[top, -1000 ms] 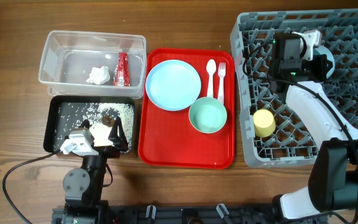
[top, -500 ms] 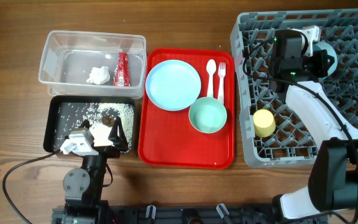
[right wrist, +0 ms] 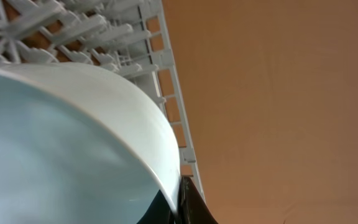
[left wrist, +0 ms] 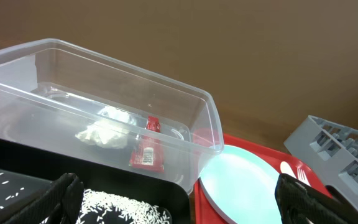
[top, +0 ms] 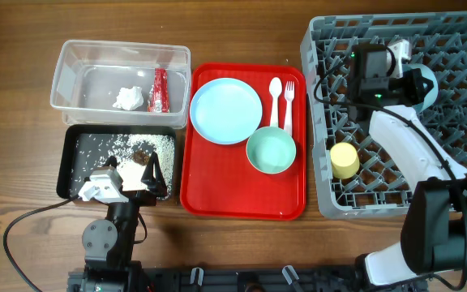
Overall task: Sort waste into correct bins and load items into the dishwasher rack
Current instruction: 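Settle the blue bowl upright in the rack and open the right gripper, then move the right gripper to the green bowl and grasp it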
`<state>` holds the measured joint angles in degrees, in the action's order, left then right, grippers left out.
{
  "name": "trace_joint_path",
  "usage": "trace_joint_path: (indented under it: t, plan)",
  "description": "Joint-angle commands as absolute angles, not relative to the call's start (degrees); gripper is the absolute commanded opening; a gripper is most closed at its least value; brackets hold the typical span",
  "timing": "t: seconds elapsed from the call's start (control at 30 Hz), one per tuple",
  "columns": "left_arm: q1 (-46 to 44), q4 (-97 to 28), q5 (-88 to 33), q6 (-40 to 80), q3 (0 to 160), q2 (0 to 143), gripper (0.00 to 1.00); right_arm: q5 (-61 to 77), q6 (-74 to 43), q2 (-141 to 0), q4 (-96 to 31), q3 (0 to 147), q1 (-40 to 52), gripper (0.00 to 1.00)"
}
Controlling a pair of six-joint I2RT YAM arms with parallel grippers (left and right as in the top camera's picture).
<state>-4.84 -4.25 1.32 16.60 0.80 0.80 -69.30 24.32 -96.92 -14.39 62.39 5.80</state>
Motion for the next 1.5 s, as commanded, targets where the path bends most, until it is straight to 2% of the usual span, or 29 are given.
trace_joint_path:
  t: [0.0, 0.23, 0.3, 0.37, 0.57, 0.67, 0.73, 0.8, 0.83, 0.9, 0.97, 1.07, 1.13, 1.27, 1.4, 1.47]
  plan:
    - [-4.5, -4.1, 0.4, 15.8, 0.3, 0.3, 1.0, -68.6, 23.7, -98.5, -17.5, 62.9, 8.6, 0.04]
    - [-4.5, -4.1, 0.4, 15.8, 0.3, 0.3, 1.0, -68.6, 23.5, -98.5, -22.7, 62.9, 11.8, 0.09]
    - [-4.5, -4.1, 0.4, 15.8, 0.3, 0.3, 1.0, -68.6, 22.3, -98.4, -23.0, 62.9, 12.8, 0.17]
    - [-4.5, -4.1, 0.4, 15.8, 0.3, 0.3, 1.0, -68.5, 22.3, -98.3, -23.0, 62.9, 14.3, 0.21]
    - [-4.5, -4.1, 0.4, 15.8, 0.3, 0.3, 1.0, -59.1, 20.4, -96.2, -23.8, 63.1, 22.3, 0.47]
    - [-4.5, -4.1, 0.4, 15.8, 0.3, 0.3, 1.0, -46.2, 15.1, -94.9, -31.9, 66.8, 25.8, 0.49]
    - [-4.5, -4.1, 0.4, 15.8, 0.3, 0.3, 1.0, -30.3, 7.7, -94.9, -42.2, 73.2, 27.2, 0.5]
    - [-4.5, -4.1, 0.4, 15.8, 0.3, 0.3, 1.0, -8.8, 3.1, -94.9, -48.7, 78.3, 27.5, 0.5]
    - [-4.5, -4.1, 0.4, 15.8, 0.3, 0.3, 1.0, 3.4, 0.0, -94.9, -50.5, 79.7, 27.5, 0.42]
    - [-4.5, -4.1, 0.4, 15.8, 0.3, 0.3, 1.0, 16.3, -4.9, -95.1, -51.8, 79.4, 27.6, 0.35]
    - [-4.5, -4.1, 0.4, 15.8, 0.3, 0.3, 1.0, 15.8, -9.8, -95.4, -54.3, 78.5, 27.6, 0.35]
    - [-4.5, -4.1, 0.4, 15.8, 0.3, 0.3, 1.0, 9.0, -13.2, -95.4, -54.6, 74.9, 27.4, 0.47]
    - [-4.5, -4.1, 0.4, 15.8, 0.3, 0.3, 1.0, 4.1, -13.5, -95.5, -51.4, 72.2, 26.9, 0.5]
    - [-4.5, -4.1, 0.4, 15.8, 0.3, 0.3, 1.0, -5.3, -11.8, -96.4, -45.8, 68.4, 26.7, 0.51]
    - [-4.5, -4.1, 0.4, 15.8, 0.3, 0.3, 1.0, -6.5, -10.4, -100.2, -42.7, 66.6, 26.8, 0.49]
    - [-4.5, -4.1, 0.4, 15.8, 0.3, 0.3, 1.0, -6.5, -10.5, -103.0, -42.2, 66.6, 26.7, 0.45]
